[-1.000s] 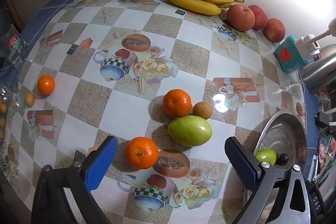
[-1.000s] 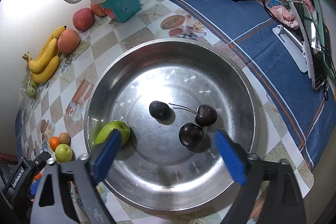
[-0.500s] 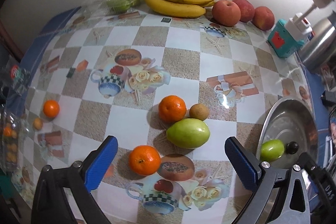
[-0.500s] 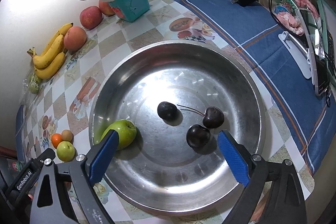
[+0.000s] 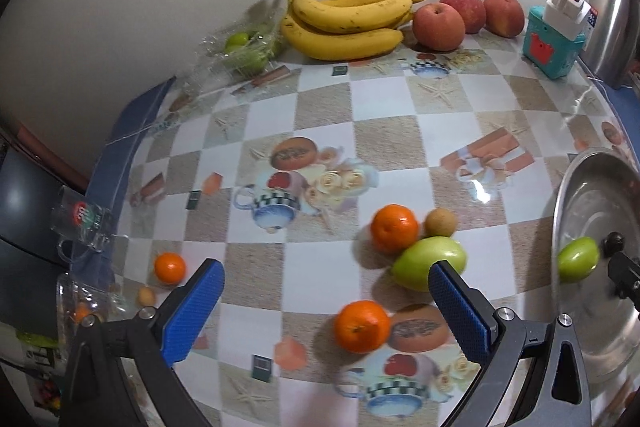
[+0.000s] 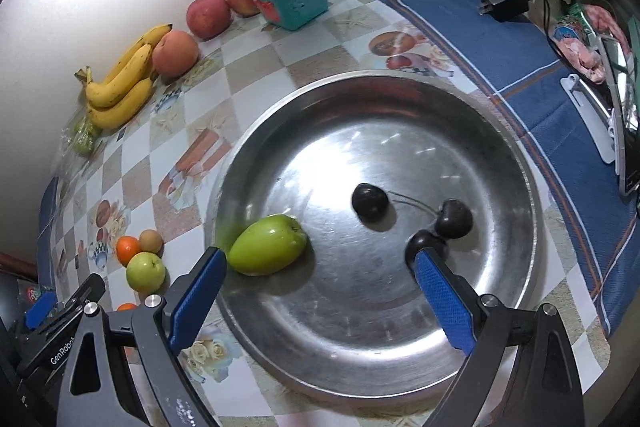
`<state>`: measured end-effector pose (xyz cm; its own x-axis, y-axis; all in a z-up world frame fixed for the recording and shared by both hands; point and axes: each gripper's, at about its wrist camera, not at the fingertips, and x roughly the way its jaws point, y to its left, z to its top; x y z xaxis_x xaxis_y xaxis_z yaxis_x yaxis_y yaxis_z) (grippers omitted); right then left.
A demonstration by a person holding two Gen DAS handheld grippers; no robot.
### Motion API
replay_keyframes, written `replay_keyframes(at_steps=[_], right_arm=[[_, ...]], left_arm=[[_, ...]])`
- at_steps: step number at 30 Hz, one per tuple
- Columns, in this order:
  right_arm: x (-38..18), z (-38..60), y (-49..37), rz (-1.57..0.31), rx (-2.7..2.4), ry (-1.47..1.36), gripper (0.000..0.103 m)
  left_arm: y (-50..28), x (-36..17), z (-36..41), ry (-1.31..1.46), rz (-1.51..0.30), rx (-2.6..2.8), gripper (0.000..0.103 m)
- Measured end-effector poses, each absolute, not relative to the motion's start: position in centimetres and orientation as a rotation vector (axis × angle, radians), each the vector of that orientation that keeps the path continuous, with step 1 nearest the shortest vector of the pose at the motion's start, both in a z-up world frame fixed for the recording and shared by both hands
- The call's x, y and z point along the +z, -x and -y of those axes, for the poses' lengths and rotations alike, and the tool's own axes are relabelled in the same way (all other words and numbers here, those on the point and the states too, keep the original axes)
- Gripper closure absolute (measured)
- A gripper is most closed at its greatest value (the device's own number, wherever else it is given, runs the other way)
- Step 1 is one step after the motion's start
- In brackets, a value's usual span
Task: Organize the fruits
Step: 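Lift both open tools away from the bowl toward the fruit on the table, then grasp the brown kiwi with the left tool while the right tool grasps a mandarin orange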
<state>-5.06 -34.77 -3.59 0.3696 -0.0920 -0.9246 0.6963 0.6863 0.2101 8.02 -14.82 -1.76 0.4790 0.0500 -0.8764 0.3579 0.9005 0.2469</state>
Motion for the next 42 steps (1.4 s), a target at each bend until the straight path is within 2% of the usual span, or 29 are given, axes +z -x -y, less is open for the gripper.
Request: replay_keyframes(at_steps=[8,22,33,42], right_arm=[[-3.6,32.3,3.7,-1.097,-0.499,-0.613,0.008],[-3.3,26.0,0.4,-1.103,-0.352,-0.522,0.008],[-2.5,21.7,-1.6,-1.065,-0.264,-0.516,0.008],[-4.1,18.0,-3.4,-1.126,-0.211,-0.467,0.008]], left_arm=[[-8.8,-1.7,13.0,-0.494,-1.039,-0.150,0.000],[-11.0,-1.0,6.9,-0.402,-1.069,-0.087,0.000],[-13.5,-1.7,0.1,-0.259,-1.119,-0.014,0.000],[-15.1,-3.9,-5.8,-0.123,-1.195,0.059,0.001]])
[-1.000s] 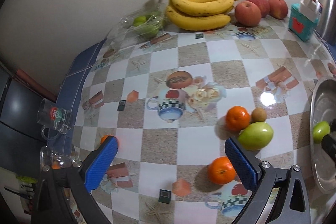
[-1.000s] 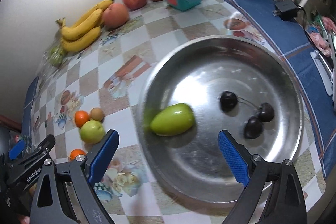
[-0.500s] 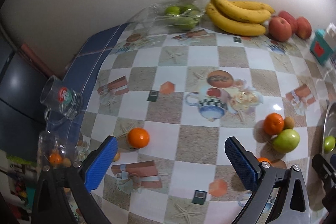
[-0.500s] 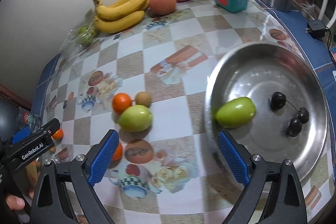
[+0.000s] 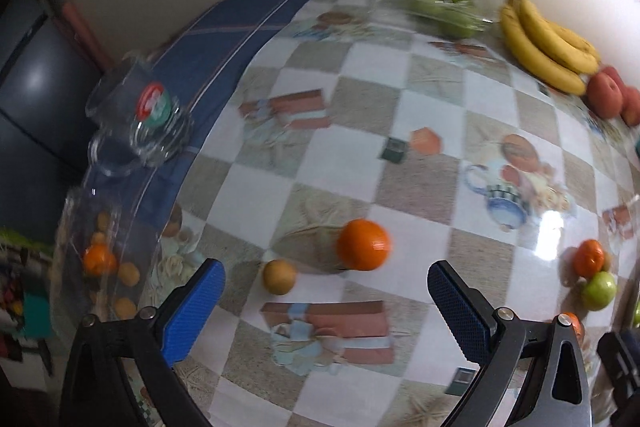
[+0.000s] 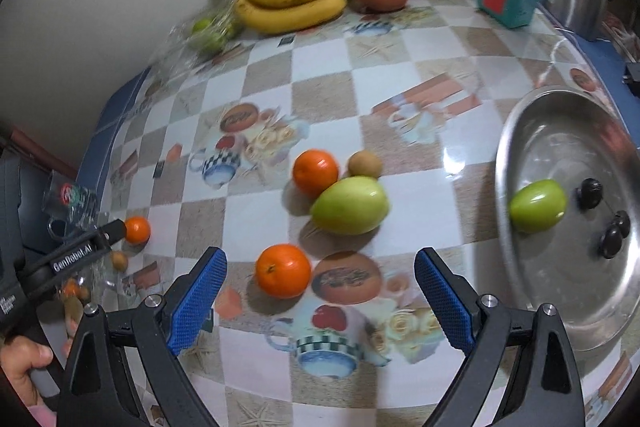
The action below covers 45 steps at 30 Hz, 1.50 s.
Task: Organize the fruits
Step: 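Grasp the brown kiwi with the left tool while the right tool grasps a mandarin orange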
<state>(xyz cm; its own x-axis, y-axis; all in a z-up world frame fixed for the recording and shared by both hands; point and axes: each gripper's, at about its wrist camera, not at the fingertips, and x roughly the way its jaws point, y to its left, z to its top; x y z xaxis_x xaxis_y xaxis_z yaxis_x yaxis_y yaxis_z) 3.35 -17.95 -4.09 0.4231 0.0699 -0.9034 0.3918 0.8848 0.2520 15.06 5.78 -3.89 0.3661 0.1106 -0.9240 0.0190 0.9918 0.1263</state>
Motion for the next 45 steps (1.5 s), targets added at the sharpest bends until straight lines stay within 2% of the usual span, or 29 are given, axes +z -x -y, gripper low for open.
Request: replay_keyframes(at_steps=[13,14,16,18,20,24,29,31,33,45], right_arm=[[-6.8,13.7,-5.4,-1.213,-0.169,-0.387,0.010],[-6.9,13.5,-5.5,-1.218,-0.169,-0.381,0.011],[-7.2,13.2,-5.7,-1.226,-0.176,-0.367,0.024],[-7.6,13.1,-5.9,-1.238,-0.191,-0.356,0.029],[-8.0,13.1,-5.9,-1.251,-0.200,-0.358,0.031],[-8.3,12.9,-6.0,-1.262,-0.206,-0.348,0.040],[-8.6,12.9,-6.1,-1.275,-0.215,-0.331,0.052],[-8.6,13.0,-6.2,-1.276,-0.223,-0.328,0.058],[-8.6,13.2,-6.1,-1.275,-0.230,-0.329,0.062],[-8.2,13.3,-5.8,-1.271,-0.225,-0.356,0.062]], left_arm=[[-15.4,-7.6,-11.1,0.018,-1.295,0.113,0.020],[-15.4,-7.7,-11.3,0.024,-1.295,0.110,0.022],[-15.4,-8.1,-11.6,0.036,-1.303,0.107,0.027],[-15.3,-8.3,-12.0,0.050,-1.311,0.101,0.032],[-15.3,-8.6,-12.3,0.065,-1.317,0.099,0.042],[-15.1,-8.7,-12.9,0.089,-1.310,0.096,0.050],[-15.1,-8.6,-13.4,0.117,-1.299,0.082,0.071],[-15.1,-8.5,-13.4,0.125,-1.294,0.079,0.076],[-15.2,-8.4,-13.4,0.138,-1.289,0.078,0.076],[-14.9,-6.9,-14.8,0.205,-1.246,0.070,0.076]])
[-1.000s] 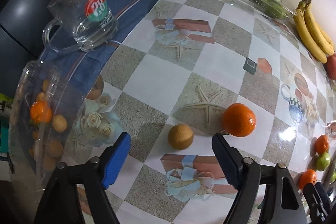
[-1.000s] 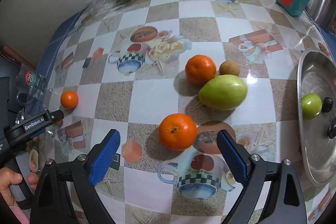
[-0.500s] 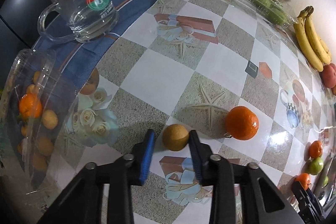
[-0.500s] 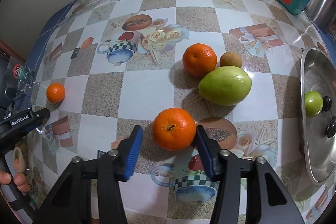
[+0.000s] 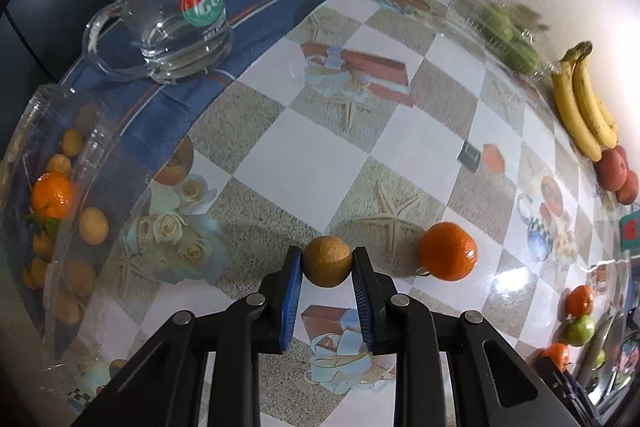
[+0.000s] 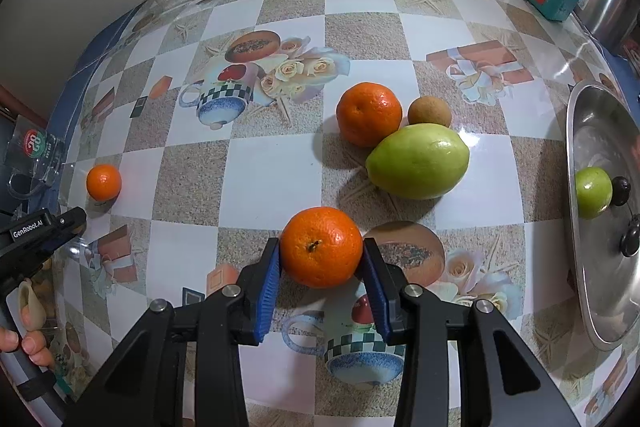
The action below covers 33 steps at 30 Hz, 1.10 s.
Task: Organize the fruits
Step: 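Grasp the brown kiwi with the left tool while the right tool grasps a mandarin orange, then carry the kiwi with the left tool while the right tool carries the orange over the bowl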
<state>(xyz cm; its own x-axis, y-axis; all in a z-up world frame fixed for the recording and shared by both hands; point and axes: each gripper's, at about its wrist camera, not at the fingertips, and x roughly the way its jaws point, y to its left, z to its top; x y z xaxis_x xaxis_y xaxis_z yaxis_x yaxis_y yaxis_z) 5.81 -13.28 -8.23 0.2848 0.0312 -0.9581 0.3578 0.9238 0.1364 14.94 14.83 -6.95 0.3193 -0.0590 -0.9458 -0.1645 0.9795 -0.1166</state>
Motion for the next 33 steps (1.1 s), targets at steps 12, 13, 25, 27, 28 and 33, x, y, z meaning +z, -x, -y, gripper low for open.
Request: replay_keyframes(at_steps=[12,13,25,27,28,33], right_arm=[[-6.2,13.5,-4.8,-1.226,-0.204,-0.378,0.062],[-5.9,13.6,-4.7,-1.219,-0.203,-0.380,0.062],[-4.8,15.7,-4.1,-1.193,-0.252,-0.411,0.062],[-4.6,16.3,-4.0,-1.186,-0.262,-0.423,0.062],[-4.5,16.6,-3.8,-1.181,-0.267,-0.430,0.062],[-3.6,18.4,-3.3,-1.151,-0.300,-0.457,0.062]], left_arm=[[-14.1,-3.9,-15.1,0.218,-1.166,0.081,0.076],[-14.0,-3.6,-15.1,0.217,-1.159,0.082,0.076],[-13.8,-1.3,-11.9,0.163,-1.113,0.032,0.076],[-13.7,-1.0,-11.3,0.160,-1.106,0.012,0.076],[-13.7,-0.9,-11.0,0.156,-1.104,0.007,0.076],[-13.5,-0.3,-9.0,0.143,-1.092,-0.041,0.076]])
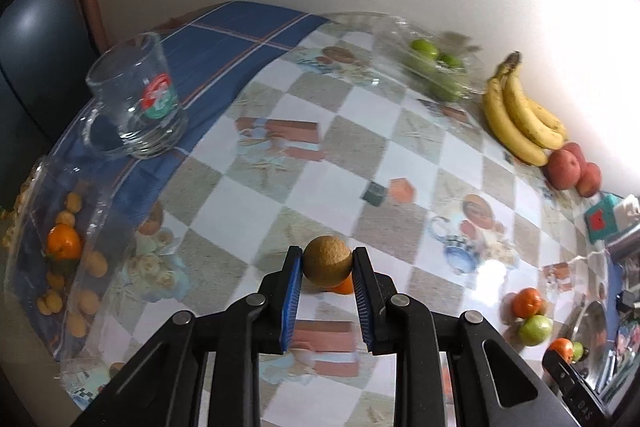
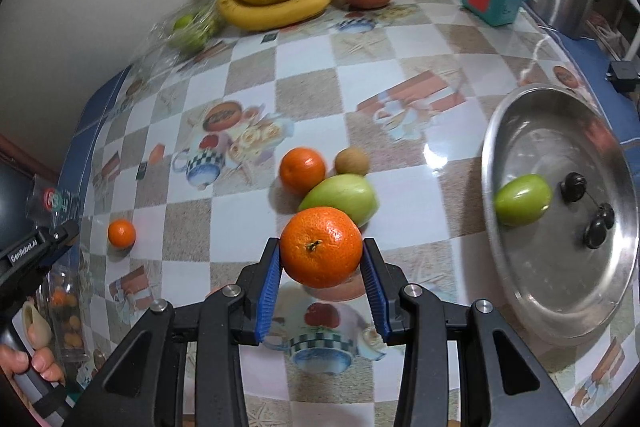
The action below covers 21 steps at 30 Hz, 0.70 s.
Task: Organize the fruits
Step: 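Carry the kiwi with the left tool while the right tool carries the orange over the bowl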
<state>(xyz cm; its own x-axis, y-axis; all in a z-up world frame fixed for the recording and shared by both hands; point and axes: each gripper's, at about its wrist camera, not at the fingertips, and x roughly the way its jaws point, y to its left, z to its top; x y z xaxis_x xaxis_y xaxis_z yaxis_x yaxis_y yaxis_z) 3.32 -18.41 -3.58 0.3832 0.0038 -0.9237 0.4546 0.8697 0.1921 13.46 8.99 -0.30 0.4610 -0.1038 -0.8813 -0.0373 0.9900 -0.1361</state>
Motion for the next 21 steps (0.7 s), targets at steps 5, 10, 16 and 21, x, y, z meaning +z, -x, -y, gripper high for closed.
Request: replay_keyframes(at_steps=[5,10,16,21], right_arm=[[-2.9,20.6,-2.5,-1.125,-0.338,-0.498,0.062],[-2.7,22.8,-1.7,-1.103,-0.373,-0.556,0.062],[-2.1,25.5,-0.4,-1.075,-0.445,-0.587,0.062],[-1.8,27.5,0.8,-1.056,-0.480,-0.623,0.062]], left_arm=[[-13.1,0.3,-6.3,0.115,-1.081,-0.107,0.076],[-12.5,0.9,-3.7,0.099,-1.074,-0.177,0.076],[-12.0,1.0,-1.8,0.087,-1.081,-0.214,0.076],[-11.4,1.2,0.2,0.059,-1.078,-0.243,0.076]])
